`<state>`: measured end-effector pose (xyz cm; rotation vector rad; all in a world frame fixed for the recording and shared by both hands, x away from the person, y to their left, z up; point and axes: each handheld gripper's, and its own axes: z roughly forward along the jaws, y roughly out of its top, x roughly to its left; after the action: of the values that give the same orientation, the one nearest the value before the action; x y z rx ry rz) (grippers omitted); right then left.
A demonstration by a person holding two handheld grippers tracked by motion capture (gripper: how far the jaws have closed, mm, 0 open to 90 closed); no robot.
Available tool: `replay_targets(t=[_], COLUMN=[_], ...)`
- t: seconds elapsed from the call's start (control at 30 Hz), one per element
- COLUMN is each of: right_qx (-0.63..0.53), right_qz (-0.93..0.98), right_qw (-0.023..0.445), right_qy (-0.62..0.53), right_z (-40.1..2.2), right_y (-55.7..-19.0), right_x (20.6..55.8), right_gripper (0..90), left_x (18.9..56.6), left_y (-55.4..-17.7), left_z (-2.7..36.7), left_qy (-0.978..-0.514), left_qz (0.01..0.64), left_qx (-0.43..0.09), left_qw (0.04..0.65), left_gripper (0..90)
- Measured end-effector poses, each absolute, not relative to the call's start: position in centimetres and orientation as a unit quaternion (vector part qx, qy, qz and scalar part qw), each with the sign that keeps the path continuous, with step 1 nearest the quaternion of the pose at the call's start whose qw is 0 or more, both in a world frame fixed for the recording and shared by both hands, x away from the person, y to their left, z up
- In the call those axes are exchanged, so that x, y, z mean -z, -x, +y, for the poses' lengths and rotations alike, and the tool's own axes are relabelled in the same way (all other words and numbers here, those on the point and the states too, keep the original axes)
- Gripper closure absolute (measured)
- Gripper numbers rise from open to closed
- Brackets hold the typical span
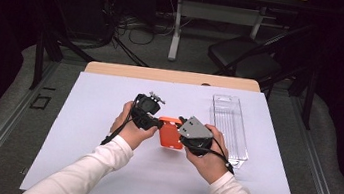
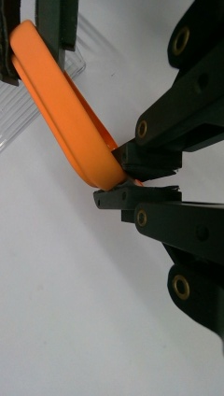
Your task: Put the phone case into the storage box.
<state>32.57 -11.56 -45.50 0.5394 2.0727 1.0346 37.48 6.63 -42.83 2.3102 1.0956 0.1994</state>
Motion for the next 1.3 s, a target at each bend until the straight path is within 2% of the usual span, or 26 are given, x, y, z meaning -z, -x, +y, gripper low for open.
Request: replay_targets(t=[0.53, 0.97, 1.1, 1.3], right_qx=[-0.410, -0.419, -0.424, -0.426], right_qz=[0.804, 0.802, 0.801, 0.803], right_qw=[0.378, 0.373, 0.369, 0.366], right_qy=[-0.204, -0.203, -0.205, -0.200], right_z=[-12.1, -13.1, -13.5, -14.0], right_y=[-32.7, -33.0, -33.2, -33.4], right_x=[45.4, 45.2, 45.2, 45.2], right_gripper=[80.1, 80.1, 80.1, 80.2], left_x=[42.7, 42.7, 42.8, 42.9], left_y=[-37.5, -37.6, -37.7, -37.7], left_z=[6.7, 6.9, 7.0, 7.3], left_qy=[-0.859, -0.856, -0.857, -0.861], left_qz=[0.406, 0.395, 0.392, 0.370], left_qx=[-0.064, -0.054, -0.056, -0.064], left_qw=[0.304, 0.329, 0.331, 0.344], left_gripper=[80.6, 64.2, 61.6, 51.8])
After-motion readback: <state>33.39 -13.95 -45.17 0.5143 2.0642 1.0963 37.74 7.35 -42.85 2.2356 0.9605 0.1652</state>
